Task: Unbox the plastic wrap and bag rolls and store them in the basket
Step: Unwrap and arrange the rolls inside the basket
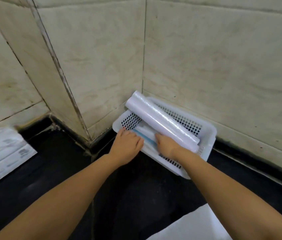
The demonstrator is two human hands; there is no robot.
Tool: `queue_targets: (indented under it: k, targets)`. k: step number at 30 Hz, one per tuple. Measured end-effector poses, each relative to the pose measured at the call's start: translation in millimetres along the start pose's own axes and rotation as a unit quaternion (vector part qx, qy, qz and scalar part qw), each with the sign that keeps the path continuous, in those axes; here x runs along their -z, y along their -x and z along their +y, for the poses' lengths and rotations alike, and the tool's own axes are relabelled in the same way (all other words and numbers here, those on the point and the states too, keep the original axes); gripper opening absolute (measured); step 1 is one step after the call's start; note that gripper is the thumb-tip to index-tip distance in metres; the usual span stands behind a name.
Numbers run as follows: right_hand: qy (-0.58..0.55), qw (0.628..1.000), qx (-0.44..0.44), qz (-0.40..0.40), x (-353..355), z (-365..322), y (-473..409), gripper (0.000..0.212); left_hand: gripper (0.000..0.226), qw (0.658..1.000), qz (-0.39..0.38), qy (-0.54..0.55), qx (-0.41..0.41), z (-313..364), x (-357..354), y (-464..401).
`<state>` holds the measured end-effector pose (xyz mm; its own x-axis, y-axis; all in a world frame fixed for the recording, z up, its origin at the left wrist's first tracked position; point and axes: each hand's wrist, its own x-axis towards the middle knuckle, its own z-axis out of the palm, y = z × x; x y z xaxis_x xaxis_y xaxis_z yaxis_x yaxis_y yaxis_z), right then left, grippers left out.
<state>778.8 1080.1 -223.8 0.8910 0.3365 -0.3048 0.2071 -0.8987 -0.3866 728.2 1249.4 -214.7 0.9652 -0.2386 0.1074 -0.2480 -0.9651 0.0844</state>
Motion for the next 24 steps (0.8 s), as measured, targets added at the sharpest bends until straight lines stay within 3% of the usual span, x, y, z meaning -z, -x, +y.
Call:
queue_targets:
  k: [6, 10, 12, 16, 21, 24]
  targets:
    - [0.062, 0.997, 0.031, 0.032, -6.3, -6.1, -7.1, 0.039, 0.04, 0.99, 0.141, 0.024, -0.012, -3.0, -20.3, 0.4]
    - [0.095, 0.982, 0.147, 0.075, -4.7, -11.5, 0.9, 0.056, 0.039, 0.981, 0.187, 0.034, -0.031, -5.0, -26.0, 0.3]
    - [0.116, 0.973, 0.193, 0.05, -1.2, -12.2, 0.7, 0.046, 0.039, 0.979, 0.198, 0.04, -0.031, -4.4, -26.5, -0.6]
    - [0.178, 0.975, 0.126, -0.05, -0.7, -12.0, -6.9, 0.042, 0.038, 0.976, 0.208, 0.047, -0.035, -4.8, -27.0, -1.0]
    - [0.089, 0.992, 0.089, -0.018, 2.4, -12.8, -12.2, 0.022, 0.036, 0.978, 0.2, 0.036, -0.04, -5.5, -25.3, -1.4]
    - [0.077, 0.995, 0.064, -0.006, 3.3, -12.5, -11.2, 0.025, 0.036, 0.981, 0.186, 0.035, -0.038, -4.6, -22.5, -1.7]
